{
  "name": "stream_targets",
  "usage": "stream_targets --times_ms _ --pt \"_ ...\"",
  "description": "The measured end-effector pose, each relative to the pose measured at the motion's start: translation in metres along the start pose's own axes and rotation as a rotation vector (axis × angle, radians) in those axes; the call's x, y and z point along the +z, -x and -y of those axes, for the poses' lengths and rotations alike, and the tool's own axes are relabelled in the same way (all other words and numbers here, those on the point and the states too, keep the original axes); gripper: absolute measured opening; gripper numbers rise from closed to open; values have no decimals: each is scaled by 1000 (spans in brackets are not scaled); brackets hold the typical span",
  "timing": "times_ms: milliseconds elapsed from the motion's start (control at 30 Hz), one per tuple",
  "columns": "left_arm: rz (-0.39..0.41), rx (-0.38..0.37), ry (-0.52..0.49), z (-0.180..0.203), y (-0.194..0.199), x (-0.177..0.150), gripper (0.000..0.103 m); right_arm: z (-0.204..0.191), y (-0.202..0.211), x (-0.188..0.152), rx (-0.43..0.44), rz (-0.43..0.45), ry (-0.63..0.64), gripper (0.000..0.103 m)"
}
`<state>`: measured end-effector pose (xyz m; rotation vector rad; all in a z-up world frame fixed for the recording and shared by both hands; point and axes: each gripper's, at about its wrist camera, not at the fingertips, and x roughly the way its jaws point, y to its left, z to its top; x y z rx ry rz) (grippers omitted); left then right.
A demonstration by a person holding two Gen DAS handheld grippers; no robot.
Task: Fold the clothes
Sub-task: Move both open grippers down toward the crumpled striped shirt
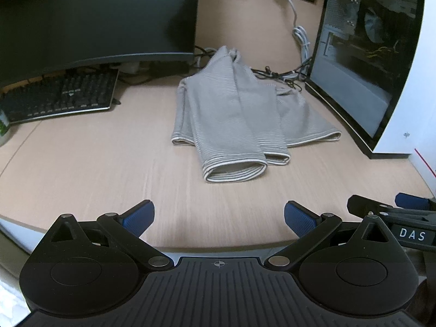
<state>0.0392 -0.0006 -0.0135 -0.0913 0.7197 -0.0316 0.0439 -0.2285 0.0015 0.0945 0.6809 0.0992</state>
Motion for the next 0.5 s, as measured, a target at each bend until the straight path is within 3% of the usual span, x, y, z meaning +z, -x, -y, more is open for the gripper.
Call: stream_targets --times_ms 233,500 --pt "-24 -8 10 -21 -14 9 103 -5 -17 6 -9 -24 -23 103" --pt "-38 -69 47 -56 -56 60 103 -23 -47 34 -54 -57 -39 103"
